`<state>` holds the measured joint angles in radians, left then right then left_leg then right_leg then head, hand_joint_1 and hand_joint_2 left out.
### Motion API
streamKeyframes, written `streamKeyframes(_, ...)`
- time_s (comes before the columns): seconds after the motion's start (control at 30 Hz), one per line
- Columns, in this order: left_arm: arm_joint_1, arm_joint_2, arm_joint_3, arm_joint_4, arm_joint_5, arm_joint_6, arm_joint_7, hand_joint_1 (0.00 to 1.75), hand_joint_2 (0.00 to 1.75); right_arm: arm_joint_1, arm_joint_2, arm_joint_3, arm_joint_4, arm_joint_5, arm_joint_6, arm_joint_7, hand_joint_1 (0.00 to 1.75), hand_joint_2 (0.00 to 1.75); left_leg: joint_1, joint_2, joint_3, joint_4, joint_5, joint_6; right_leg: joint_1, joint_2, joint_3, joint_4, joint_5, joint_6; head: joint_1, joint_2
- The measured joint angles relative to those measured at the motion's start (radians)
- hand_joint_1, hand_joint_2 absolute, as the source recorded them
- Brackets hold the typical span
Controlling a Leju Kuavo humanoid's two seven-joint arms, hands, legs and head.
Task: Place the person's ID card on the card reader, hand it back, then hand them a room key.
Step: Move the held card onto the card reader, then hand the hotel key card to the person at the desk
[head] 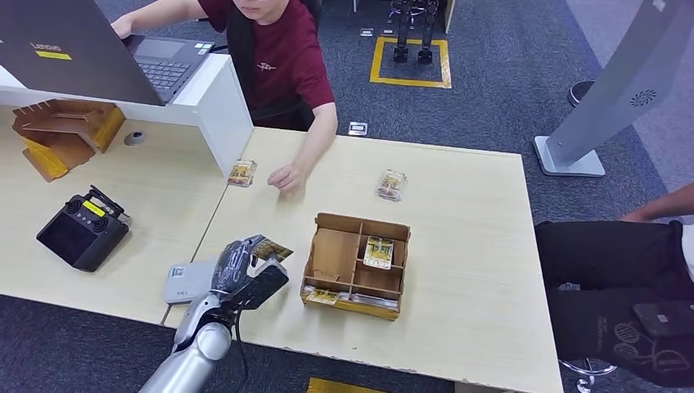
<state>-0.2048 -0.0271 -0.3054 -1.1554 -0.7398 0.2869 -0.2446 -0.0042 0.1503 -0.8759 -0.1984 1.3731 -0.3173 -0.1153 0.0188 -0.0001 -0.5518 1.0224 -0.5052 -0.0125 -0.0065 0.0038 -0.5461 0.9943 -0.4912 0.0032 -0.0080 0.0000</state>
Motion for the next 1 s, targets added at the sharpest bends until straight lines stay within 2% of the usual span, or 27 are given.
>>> streamKeyframes(0.23, 0.001, -0.038, 0.053, -0.097, 0.062, 0.080, -0.067, 1.75, 1.75, -0.003, 0.000, -0.009, 0.000, 0.017, 0.000, -0.001, 0.00, 0.00, 0.000, 0.000, 0.000, 0.000, 0.000, 0.000, 0.000, 0.000, 0.000, 0.000, 0.000, 0.000, 0.000, 0.000)
streamKeyframes(0.4, 0.004, -0.048, 0.073, -0.128, 0.076, 0.109, -0.099, 1.75, 1.75, -0.004, 0.000, -0.011, 0.000, 0.023, 0.001, -0.001, 0.00, 0.00, 0.000, 0.000, 0.000, 0.000, 0.000, 0.000, 0.000, 0.000, 0.000, 0.000, 0.000, 0.000, 0.000, 0.000)
streamKeyframes(0.63, -0.021, -0.050, 0.104, -0.140, 0.015, 0.215, -0.135, 1.75, 1.75, -0.008, 0.000, -0.011, 0.000, 0.056, 0.018, -0.006, 0.00, 0.00, 0.000, 0.000, 0.000, 0.000, 0.000, 0.000, 0.000, 0.000, 0.000, 0.000, 0.000, 0.000, 0.000, 0.000)
streamKeyframes(0.73, -0.060, -0.050, 0.124, -0.108, -0.022, 0.264, -0.141, 1.75, 1.75, -0.012, -0.001, -0.011, -0.001, 0.076, 0.026, -0.010, 0.00, 0.00, 0.000, 0.000, 0.000, 0.000, 0.000, 0.000, 0.000, 0.000, 0.000, 0.000, 0.000, 0.000, 0.000, 0.000)
streamKeyframes(0.87, -0.138, -0.051, 0.167, -0.010, -0.140, 0.375, -0.133, 1.75, 1.75, -0.018, -0.002, -0.009, -0.001, 0.104, 0.036, -0.013, 0.00, 0.00, 0.000, 0.000, 0.000, 0.000, 0.001, 0.000, 0.000, 0.000, 0.000, 0.000, 0.001, 0.000, 0.000, 0.000)
streamKeyframes(1.0, -0.188, -0.067, 0.244, 0.066, -0.263, 0.396, -0.155, 1.75, 1.75, -0.022, -0.005, -0.004, -0.001, 0.123, 0.042, -0.011, 0.00, 0.00, 0.000, 0.000, 0.000, 0.000, 0.001, 0.000, 0.000, 0.001, 0.000, 0.000, 0.001, 0.000, 0.000, 0.000)
